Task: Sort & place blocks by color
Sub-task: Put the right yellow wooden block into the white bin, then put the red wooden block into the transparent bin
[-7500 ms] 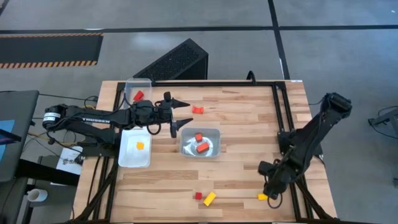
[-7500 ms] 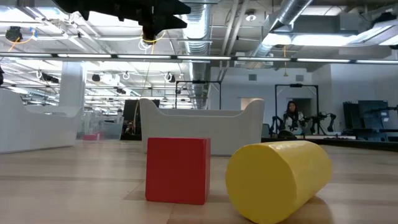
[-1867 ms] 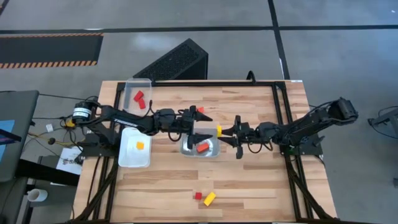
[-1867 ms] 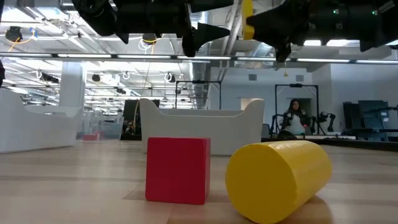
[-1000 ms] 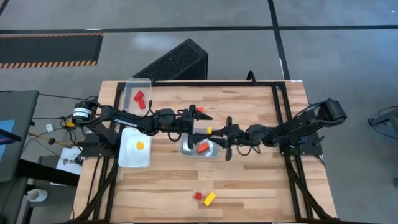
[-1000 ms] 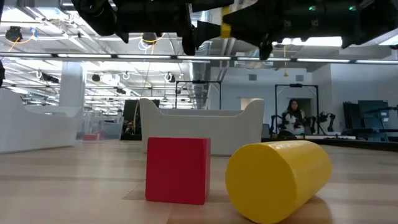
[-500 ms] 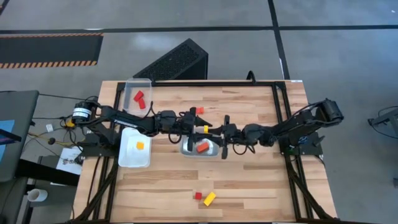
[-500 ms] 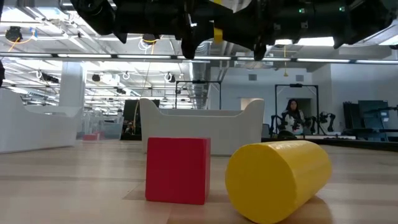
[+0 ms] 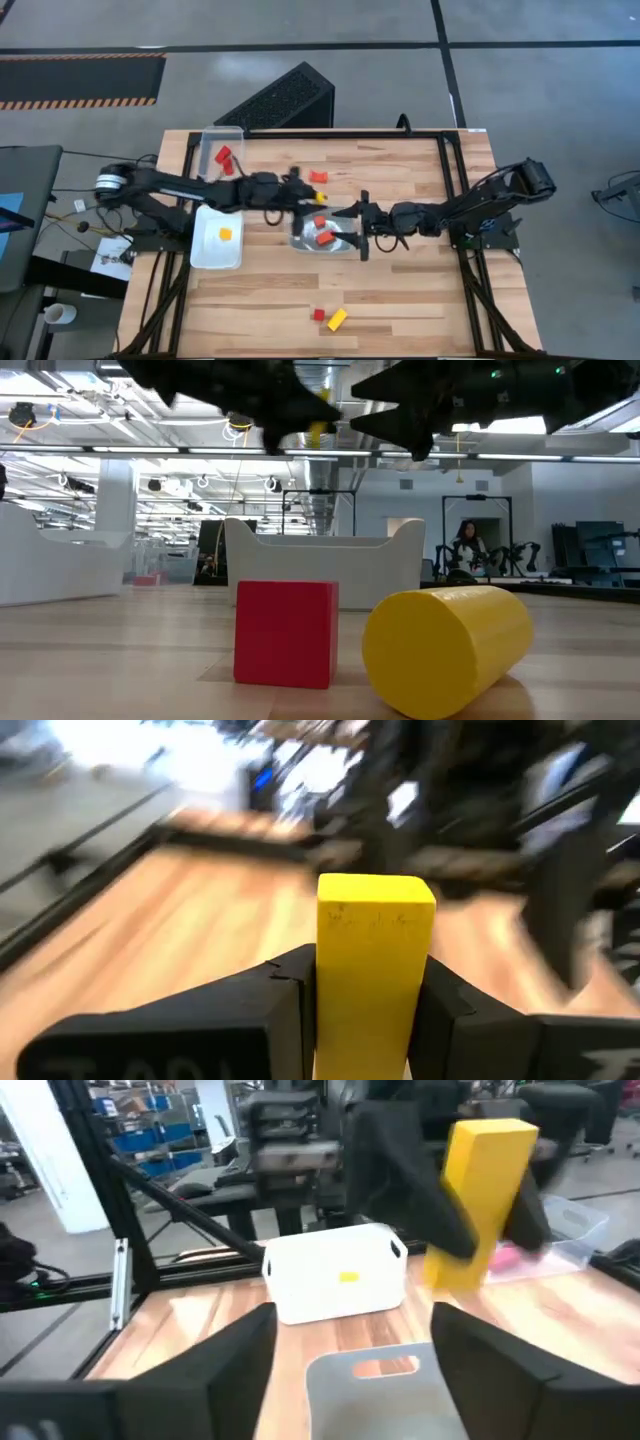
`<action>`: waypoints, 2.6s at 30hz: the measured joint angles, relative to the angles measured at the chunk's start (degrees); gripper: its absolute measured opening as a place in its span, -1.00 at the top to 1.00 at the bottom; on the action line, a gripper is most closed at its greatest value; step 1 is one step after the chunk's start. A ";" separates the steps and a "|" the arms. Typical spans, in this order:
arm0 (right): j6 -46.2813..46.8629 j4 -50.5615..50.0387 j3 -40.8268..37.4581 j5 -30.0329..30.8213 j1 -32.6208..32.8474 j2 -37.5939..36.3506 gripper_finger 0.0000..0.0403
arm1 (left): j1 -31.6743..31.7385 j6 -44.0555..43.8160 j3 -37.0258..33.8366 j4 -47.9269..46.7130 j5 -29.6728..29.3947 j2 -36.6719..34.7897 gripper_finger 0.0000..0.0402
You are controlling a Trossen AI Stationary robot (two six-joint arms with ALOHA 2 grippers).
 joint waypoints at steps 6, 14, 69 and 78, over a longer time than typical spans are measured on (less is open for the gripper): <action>-0.13 -5.51 0.00 0.84 0.02 -6.20 -0.56 | -3.27 -7.21 0.07 -37.51 -11.90 -15.51 0.65; -0.24 -11.20 0.02 1.14 -1.67 -11.70 -0.51 | -14.83 -36.27 -0.43 -76.38 -22.50 -29.01 0.65; 3.55 -18.27 0.00 4.19 -2.46 -13.65 -0.50 | -17.70 -15.65 -8.33 -40.10 -30.63 -30.74 0.27; 3.51 -18.30 0.00 4.21 -3.31 -13.65 -0.50 | -14.32 -11.41 -8.35 -37.47 -29.80 -29.10 0.29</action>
